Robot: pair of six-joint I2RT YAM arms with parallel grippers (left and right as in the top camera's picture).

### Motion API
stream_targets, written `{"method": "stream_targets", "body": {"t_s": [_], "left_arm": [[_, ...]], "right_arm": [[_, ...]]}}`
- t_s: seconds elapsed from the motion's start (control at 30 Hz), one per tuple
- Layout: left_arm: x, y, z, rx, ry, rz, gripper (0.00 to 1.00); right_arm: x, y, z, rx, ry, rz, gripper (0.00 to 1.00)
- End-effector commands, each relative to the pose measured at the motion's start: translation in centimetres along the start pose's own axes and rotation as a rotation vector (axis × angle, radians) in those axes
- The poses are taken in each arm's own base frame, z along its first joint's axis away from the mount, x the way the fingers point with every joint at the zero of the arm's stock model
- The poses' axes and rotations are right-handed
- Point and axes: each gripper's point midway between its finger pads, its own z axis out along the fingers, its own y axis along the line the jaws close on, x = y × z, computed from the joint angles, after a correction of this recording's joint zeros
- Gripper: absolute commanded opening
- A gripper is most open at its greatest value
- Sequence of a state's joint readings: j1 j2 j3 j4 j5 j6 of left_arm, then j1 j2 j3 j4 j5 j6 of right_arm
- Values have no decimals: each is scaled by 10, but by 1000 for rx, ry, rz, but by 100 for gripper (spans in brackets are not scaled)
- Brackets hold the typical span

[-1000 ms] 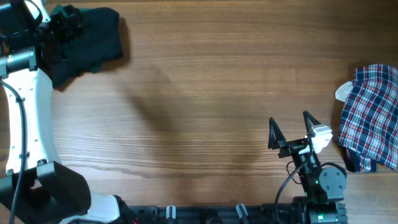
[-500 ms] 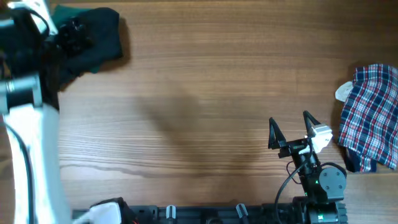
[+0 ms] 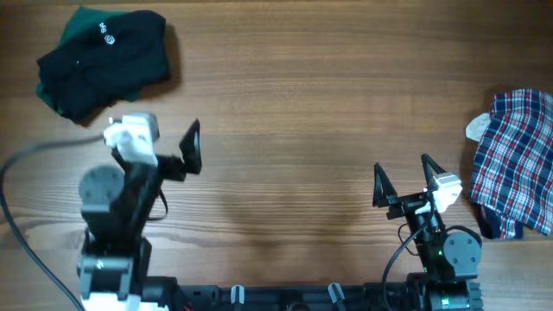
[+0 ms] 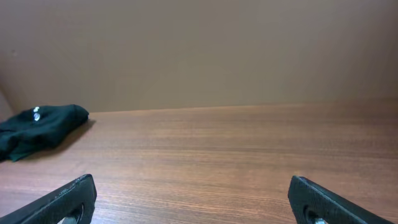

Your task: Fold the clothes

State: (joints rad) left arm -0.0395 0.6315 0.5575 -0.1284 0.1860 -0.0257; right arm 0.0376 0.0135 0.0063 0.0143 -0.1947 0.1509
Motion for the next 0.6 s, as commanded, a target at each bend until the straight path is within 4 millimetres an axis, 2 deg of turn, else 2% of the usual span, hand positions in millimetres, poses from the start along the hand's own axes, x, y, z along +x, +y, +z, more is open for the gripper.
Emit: {"method": "stream_targets", "body": {"t_s": [0.0, 0.2, 0.57], "left_arm": [[24, -8, -14, 45, -66, 33, 100], [38, -10, -35, 55, -185, 58, 100], [18, -17, -60, 66, -326, 87, 100]], "right_arm": [[-2, 3, -1, -15, -9, -19, 100], [-2, 3, -1, -16, -9, -19, 100], [-2, 3, -1, -16, -9, -19, 100]]}}
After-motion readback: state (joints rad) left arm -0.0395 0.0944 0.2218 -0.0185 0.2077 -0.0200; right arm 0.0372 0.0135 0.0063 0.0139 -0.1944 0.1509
